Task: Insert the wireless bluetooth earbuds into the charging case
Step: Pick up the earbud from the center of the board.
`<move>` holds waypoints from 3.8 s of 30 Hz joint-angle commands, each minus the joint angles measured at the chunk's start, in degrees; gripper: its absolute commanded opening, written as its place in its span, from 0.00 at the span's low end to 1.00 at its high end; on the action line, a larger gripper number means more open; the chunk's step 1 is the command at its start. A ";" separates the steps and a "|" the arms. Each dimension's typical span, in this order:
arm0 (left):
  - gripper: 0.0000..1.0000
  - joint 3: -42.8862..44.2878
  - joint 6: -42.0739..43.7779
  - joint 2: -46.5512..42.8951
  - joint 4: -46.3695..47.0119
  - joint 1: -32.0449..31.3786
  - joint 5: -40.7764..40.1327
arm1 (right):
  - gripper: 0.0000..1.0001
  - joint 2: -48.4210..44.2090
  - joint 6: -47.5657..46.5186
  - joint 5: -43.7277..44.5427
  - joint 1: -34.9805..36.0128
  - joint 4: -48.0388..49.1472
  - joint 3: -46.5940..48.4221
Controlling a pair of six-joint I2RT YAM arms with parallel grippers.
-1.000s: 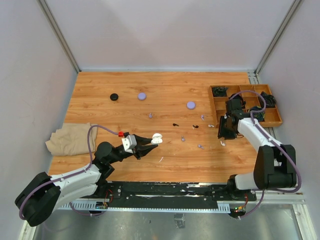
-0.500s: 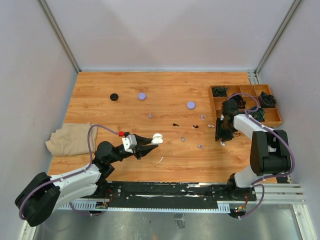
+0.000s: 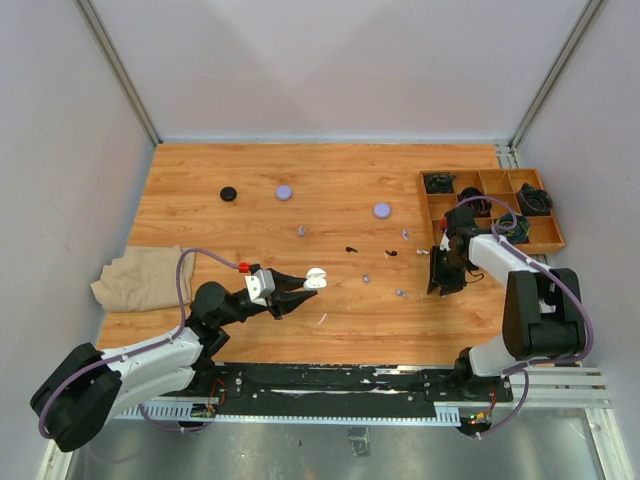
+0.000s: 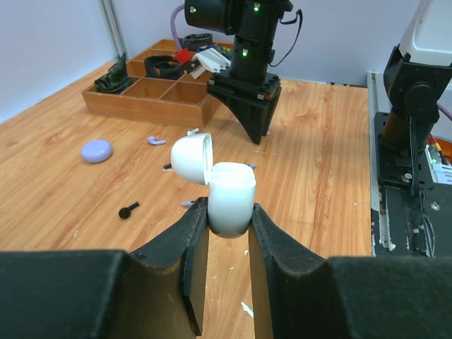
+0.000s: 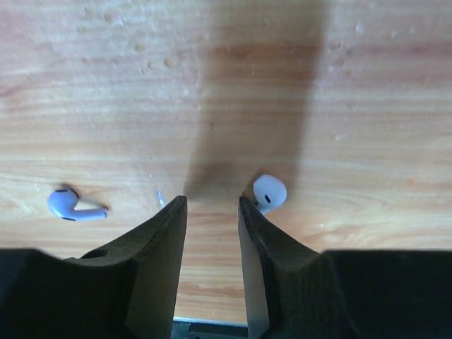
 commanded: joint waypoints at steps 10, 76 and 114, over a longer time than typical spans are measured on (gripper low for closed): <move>0.00 1.80 -0.28 -0.32 1.21 -0.23 0.99 | 0.37 -5.73 -0.17 9.08 1.23 -8.52 4.18; 0.00 -0.36 -1.43 -0.67 11.21 -0.23 -4.28 | 0.18 -14.81 -0.47 6.33 10.59 -4.62 9.62; 0.00 4.12 -4.67 9.23 28.34 -0.23 -10.57 | 0.18 -30.95 -16.88 5.11 51.18 38.49 9.10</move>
